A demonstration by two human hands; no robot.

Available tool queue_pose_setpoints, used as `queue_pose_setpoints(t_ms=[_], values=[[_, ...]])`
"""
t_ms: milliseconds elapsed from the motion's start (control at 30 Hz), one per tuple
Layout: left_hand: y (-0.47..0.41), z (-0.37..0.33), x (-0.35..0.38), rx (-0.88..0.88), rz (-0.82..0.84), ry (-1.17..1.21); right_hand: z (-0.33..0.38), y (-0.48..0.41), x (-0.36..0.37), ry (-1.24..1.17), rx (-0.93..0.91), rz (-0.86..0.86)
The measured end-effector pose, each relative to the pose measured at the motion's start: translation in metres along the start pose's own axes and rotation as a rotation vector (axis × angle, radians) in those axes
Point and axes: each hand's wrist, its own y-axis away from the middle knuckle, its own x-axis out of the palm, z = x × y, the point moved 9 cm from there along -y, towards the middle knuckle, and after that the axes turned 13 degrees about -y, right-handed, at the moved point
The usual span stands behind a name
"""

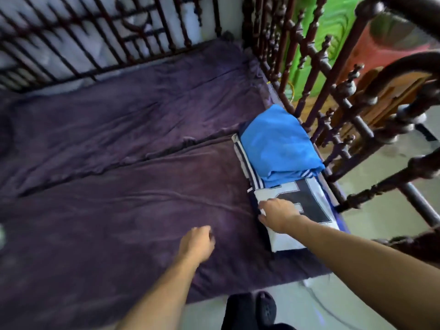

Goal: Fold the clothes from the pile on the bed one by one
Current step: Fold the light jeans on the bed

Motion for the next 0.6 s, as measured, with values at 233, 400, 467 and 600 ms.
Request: queue_pose_setpoints(t_ms=[233,400,467,600], values=[[0.108,0.127,0.002,-0.217,-0.124,0.173,0.162,0.037,0.014,0.167,-0.303,0.054],[0.182,0.235,0.011,-0.403,-0.233,0.225,0.297,0.053,0.025,0.248,-0.5,0.036],[0.21,0.281,0.024,-0.465,-0.239,0.247,0.353,0.061,0.038,0.275,-0.572,0.034],[0.267,0.381,0.06,-0.556,-0.236,0.293,0.466,0.08,0.077,0.264,-0.666,0.004]])
